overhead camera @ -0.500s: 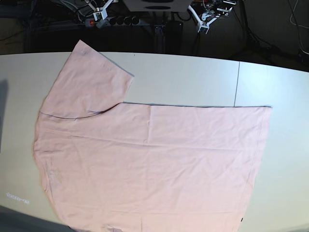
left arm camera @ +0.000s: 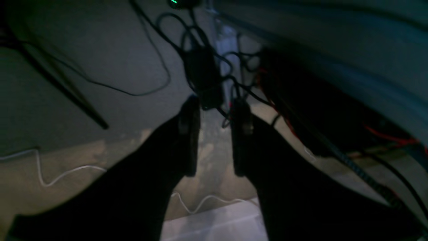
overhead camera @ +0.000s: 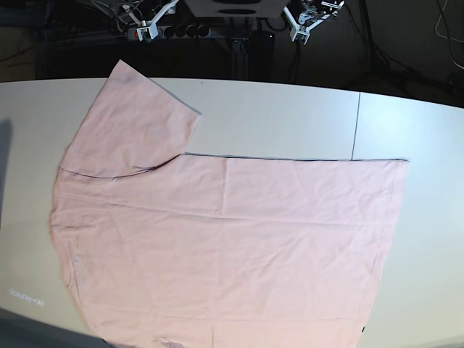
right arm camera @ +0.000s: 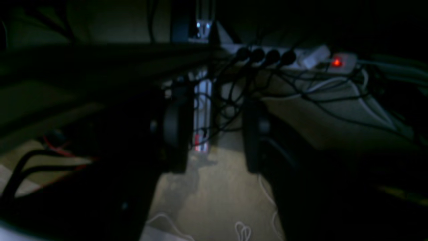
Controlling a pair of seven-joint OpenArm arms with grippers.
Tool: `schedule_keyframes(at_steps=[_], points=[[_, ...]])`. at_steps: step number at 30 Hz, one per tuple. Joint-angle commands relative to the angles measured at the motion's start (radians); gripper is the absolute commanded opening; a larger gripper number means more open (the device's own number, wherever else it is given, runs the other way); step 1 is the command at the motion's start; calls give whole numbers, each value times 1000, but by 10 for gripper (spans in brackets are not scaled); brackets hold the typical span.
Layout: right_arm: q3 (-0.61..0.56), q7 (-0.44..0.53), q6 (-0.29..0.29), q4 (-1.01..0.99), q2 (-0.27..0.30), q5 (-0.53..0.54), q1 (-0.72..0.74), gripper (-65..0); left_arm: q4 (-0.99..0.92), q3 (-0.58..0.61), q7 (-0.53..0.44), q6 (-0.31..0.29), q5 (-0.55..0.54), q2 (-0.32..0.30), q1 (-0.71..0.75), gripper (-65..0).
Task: Fold the T-shirt properly
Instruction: 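Move the right gripper down toward the pink T-shirt's sleeve corner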
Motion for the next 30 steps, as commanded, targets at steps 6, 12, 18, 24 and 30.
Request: schedule_keyframes(at_steps=[6, 12, 18, 24, 30], points=[[0, -9, -64, 8, 5, 12, -9, -385, 6, 0, 18, -10, 76, -2, 10, -455], [0, -26, -16, 111, 16, 146, -128, -385, 173, -10, 24, -261, -7, -82, 114, -455], [0, -37, 15, 373, 47, 303, -320, -385, 524, -171, 48, -417, -66, -159, 309, -455], [4, -194, 38, 678, 104, 502, -467, -385, 854, -307, 140, -424, -133, -169, 471, -455], [60, -321, 39, 975, 122, 648, -574, -381, 1107, -352, 162, -431, -150, -169, 590, -455]])
